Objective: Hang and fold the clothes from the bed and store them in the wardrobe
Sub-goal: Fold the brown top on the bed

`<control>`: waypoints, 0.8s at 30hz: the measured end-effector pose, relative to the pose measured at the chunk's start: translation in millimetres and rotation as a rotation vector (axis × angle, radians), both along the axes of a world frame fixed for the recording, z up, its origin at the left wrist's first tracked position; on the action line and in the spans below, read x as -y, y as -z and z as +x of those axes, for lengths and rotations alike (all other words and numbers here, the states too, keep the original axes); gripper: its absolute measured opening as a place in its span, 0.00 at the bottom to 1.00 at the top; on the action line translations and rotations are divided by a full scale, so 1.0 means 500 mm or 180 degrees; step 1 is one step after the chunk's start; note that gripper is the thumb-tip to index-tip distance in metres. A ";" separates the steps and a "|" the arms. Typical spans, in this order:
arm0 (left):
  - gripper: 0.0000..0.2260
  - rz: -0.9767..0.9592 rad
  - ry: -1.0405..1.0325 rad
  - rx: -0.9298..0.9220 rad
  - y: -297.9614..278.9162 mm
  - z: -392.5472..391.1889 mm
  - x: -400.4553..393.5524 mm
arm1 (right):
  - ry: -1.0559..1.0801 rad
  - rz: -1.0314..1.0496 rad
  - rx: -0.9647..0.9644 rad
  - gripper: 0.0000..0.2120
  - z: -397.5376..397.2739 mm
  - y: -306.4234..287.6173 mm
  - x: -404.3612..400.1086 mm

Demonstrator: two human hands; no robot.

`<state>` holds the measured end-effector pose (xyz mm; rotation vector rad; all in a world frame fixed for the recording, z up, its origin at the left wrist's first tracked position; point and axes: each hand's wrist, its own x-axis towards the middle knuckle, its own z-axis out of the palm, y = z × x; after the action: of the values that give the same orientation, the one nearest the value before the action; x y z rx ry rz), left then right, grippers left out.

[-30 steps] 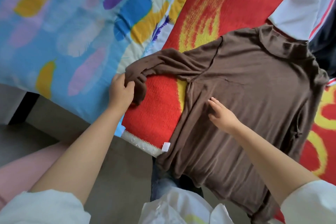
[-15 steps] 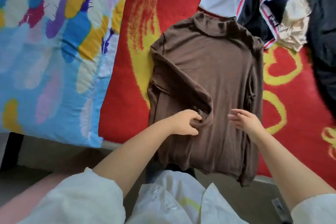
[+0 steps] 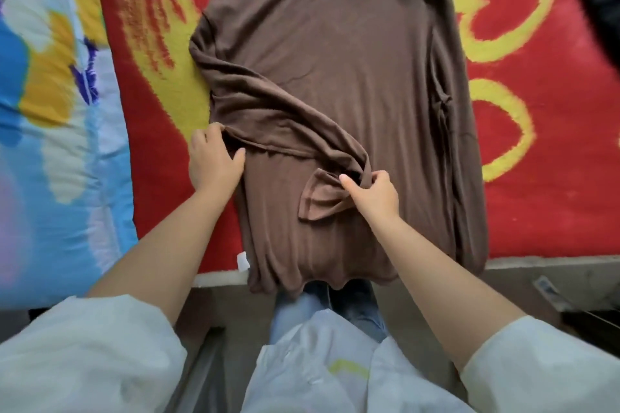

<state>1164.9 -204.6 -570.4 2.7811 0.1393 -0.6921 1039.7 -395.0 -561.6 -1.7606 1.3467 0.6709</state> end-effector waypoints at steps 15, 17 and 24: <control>0.17 0.0429 0.0189 0.0025 0.026 0.056 -0.018 | -0.0949 0.1210 -0.1006 0.08 -0.093 -0.046 0.176; 0.16 0.0483 0.0207 0.0026 0.026 0.060 -0.017 | -0.1063 0.1021 -0.1341 0.10 -0.087 -0.056 0.183; 0.14 0.0555 0.0263 -0.0035 0.024 0.063 -0.004 | -0.0997 0.0864 -0.1798 0.10 -0.109 -0.039 0.188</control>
<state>1196.6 -202.7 -582.4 2.9643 0.0912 -0.7489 985.4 -488.9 -541.9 -1.6317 1.2572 1.5389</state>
